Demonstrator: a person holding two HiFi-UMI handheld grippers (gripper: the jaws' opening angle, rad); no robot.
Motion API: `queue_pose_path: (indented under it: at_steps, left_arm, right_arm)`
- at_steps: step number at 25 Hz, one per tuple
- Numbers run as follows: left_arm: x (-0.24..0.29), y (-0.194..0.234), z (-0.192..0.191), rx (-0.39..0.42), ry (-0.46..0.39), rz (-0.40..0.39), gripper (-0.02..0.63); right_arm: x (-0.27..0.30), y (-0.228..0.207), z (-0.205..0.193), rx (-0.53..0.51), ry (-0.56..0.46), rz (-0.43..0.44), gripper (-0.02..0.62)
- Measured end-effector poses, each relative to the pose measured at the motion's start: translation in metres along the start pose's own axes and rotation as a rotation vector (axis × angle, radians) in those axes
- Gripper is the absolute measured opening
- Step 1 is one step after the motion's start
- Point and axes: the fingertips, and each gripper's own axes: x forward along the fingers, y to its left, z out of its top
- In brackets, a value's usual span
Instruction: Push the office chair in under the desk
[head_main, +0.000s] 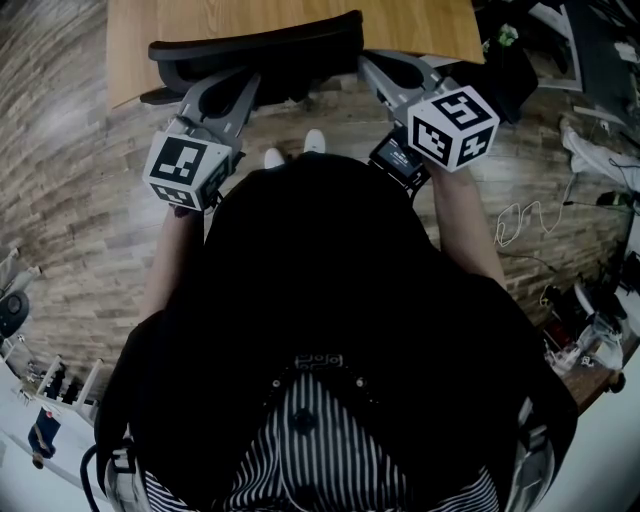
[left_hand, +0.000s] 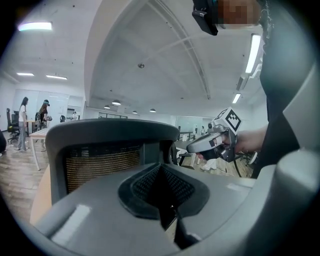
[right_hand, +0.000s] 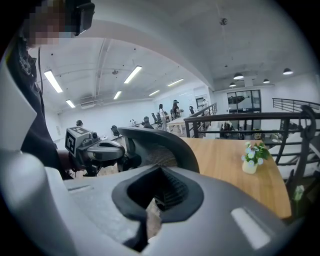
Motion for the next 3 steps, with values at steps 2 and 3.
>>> queue_pose_path:
  at_steps: [2,3]
  left_arm:
    - [0.0023,0.0017,-0.0016,0.002,0.001,-0.004,0.006]
    - [0.0036,0.0018,-0.0023,0.005,0.002,-0.006,0.006]
  right_arm:
    - [0.0025,-0.0022,-0.0008,0.000,0.002,-0.001,0.000]
    - [0.0031,-0.0035,-0.0013,-0.001,0.002,-0.001,0.000]
